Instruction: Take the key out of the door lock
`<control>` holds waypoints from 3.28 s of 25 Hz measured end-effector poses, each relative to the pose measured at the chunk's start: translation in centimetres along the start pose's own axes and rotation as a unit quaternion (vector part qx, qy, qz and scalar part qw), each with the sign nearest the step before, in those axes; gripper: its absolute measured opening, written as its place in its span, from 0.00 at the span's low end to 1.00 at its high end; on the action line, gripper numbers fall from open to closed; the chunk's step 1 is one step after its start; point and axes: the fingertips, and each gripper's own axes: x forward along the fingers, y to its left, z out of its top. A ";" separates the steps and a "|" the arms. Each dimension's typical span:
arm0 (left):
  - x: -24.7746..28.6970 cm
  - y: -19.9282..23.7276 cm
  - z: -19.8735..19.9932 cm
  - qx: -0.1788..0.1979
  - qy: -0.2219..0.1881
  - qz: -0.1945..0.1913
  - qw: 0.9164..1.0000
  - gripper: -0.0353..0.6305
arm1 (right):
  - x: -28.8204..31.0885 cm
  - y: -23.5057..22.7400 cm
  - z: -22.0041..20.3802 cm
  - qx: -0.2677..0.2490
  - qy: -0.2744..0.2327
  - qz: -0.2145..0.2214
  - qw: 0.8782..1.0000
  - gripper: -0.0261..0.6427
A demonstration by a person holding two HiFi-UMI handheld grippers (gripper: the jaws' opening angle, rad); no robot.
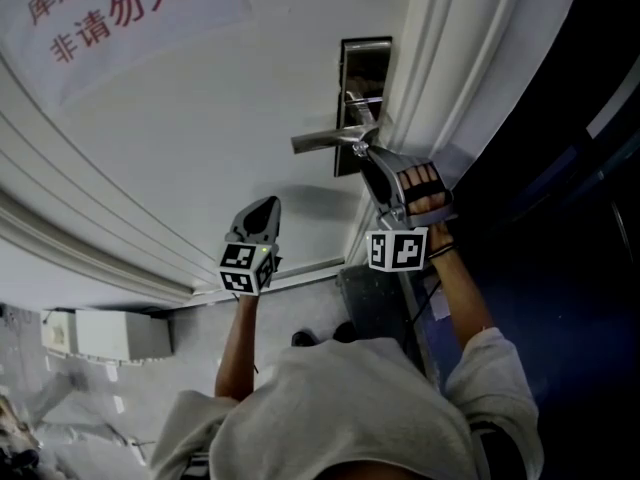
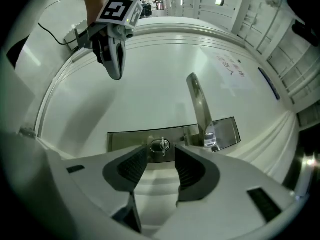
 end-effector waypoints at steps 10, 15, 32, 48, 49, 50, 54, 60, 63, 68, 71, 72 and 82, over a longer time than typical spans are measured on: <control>-0.2 0.7 -0.7 -0.010 0.004 0.006 1.000 0.08 | 2.4 -0.4 0.0 -0.031 0.002 -0.017 0.999 0.16; -0.1 0.6 -0.9 -0.011 0.003 0.004 1.000 0.08 | 2.7 -0.4 0.2 -0.042 0.007 -0.028 0.999 0.09; 0.2 0.6 -1.1 -0.014 0.004 0.000 1.000 0.08 | 1.8 -0.5 0.3 -0.029 0.013 -0.028 0.999 0.08; 0.6 -0.8 -0.5 -0.009 0.000 -0.013 1.000 0.08 | -2.1 0.3 -0.1 0.042 0.002 -0.035 0.999 0.08; 0.5 -0.8 -0.4 -0.008 -0.001 -0.012 1.000 0.08 | -2.3 0.4 -0.1 0.059 0.001 -0.032 0.998 0.08; 0.4 -0.7 -0.4 -0.008 -0.001 -0.011 1.000 0.08 | -2.4 0.5 -0.2 0.078 0.000 -0.030 0.997 0.08; 0.2 -0.4 -0.3 -0.006 -0.002 -0.006 1.000 0.08 | -2.7 0.7 -0.5 0.172 -0.005 -0.023 0.985 0.08; -0.2 0.1 -0.1 -0.006 -0.005 0.001 1.000 0.08 | -3.3 1.4 -1.4 0.364 -0.018 -0.010 0.931 0.08; -0.4 0.3 -0.1 -0.008 -0.006 0.005 1.000 0.08 | -3.6 2.2 -2.3 0.484 -0.028 -0.003 0.875 0.08; -0.7 0.5 -0.2 -0.011 -0.008 0.011 1.000 0.08 | -4.0 4.2 -3.5 0.610 -0.034 0.019 0.792 0.08; -0.9 0.6 -0.4 -0.013 -0.007 0.014 1.000 0.08 | -4.1 5.6 -3.7 0.638 -0.030 0.027 0.769 0.08; -1.0 0.7 -0.5 -0.013 -0.006 0.015 1.000 0.08 | -4.1 5.9 -3.7 0.642 -0.030 0.029 0.765 0.08; -1.6 1.6 -1.0 -0.022 -0.006 0.024 0.999 0.08 | -3.7 6.8 -3.0 0.653 -0.028 0.036 0.756 0.08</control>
